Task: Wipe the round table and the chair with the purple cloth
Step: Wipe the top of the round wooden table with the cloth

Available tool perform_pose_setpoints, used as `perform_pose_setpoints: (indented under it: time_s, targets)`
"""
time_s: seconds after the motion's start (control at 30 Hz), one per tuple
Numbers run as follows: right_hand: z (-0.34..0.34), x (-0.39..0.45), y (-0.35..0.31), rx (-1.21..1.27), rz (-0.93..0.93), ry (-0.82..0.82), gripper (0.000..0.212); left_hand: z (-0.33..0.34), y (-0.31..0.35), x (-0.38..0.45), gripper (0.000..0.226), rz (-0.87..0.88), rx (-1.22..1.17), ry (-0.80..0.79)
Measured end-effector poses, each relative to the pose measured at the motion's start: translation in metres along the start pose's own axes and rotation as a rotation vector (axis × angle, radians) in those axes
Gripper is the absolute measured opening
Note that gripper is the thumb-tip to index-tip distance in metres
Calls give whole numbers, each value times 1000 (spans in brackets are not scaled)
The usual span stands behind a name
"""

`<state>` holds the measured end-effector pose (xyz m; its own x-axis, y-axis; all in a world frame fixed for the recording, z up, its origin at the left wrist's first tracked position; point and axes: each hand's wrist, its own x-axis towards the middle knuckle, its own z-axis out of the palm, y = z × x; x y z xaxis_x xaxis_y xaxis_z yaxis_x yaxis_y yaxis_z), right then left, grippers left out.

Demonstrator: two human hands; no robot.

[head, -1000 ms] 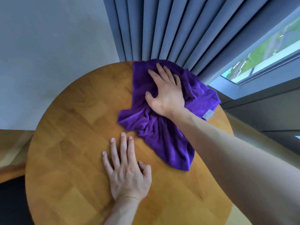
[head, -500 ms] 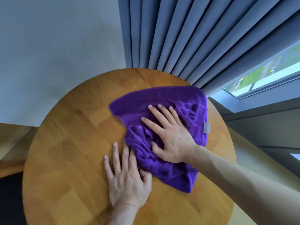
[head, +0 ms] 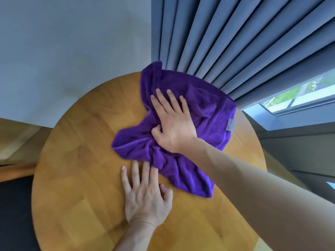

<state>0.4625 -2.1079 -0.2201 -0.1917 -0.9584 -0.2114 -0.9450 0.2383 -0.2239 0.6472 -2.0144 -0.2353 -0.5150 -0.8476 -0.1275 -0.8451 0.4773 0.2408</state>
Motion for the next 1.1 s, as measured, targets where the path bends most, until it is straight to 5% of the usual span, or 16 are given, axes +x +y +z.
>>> perform_pose_setpoints:
  time_s: [0.27, 0.43, 0.57, 0.77, 0.9, 1.1]
  targets:
    - [3, -98, 51, 54, -226, -58, 94, 0, 0, 2, 76, 27, -48, 4]
    - [-4, -46, 51, 19, 58, 35, 91, -1, 2, 3, 53, 15, -62, 33]
    - [-4, 2, 18, 56, 241, 71, 89, -1, 2, 2, 65, -4, -28, 6]
    - [0, -16, 1, 73, -118, 44, 84, -3, 2, 2, 49, -4, -47, 6]
    - [2, -56, 34, 83, -313, 13, 82, -4, 1, 2, 62, 13, -72, 10]
    - [-6, -67, 85, 76, -201, 138, 75, -5, 1, 3, 73, 4, -71, -18]
